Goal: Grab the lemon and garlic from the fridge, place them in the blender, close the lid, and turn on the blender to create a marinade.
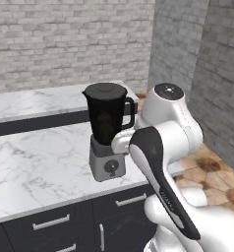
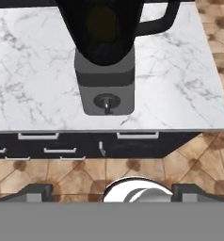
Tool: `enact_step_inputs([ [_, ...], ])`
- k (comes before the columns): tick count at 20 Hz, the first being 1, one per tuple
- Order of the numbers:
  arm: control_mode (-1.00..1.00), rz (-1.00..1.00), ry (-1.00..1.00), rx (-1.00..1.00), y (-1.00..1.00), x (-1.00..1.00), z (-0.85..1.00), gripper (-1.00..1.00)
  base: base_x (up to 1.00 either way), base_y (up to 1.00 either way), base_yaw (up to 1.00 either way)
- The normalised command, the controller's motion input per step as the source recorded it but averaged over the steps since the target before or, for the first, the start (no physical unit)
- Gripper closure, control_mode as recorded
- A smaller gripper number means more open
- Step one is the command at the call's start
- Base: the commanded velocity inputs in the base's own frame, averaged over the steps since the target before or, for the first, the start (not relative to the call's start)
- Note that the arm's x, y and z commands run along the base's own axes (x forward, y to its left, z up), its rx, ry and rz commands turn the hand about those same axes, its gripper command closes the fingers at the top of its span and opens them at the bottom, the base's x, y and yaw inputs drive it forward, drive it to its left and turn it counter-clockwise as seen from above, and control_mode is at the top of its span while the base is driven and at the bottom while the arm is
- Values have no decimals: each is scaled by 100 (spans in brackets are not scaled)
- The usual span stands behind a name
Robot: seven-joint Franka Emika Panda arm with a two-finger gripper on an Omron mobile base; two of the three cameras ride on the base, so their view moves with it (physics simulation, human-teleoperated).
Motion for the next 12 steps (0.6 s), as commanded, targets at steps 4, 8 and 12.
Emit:
enact_step_inputs([
  [4, -100, 0, 0, 0, 0, 0, -51, -100, 0, 0, 0],
  [8, -100, 2, 5, 0, 2, 0, -51, -100, 0, 0, 0],
  [12, -100, 2, 4, 0, 8, 1, -55, -100, 0, 0, 0],
])
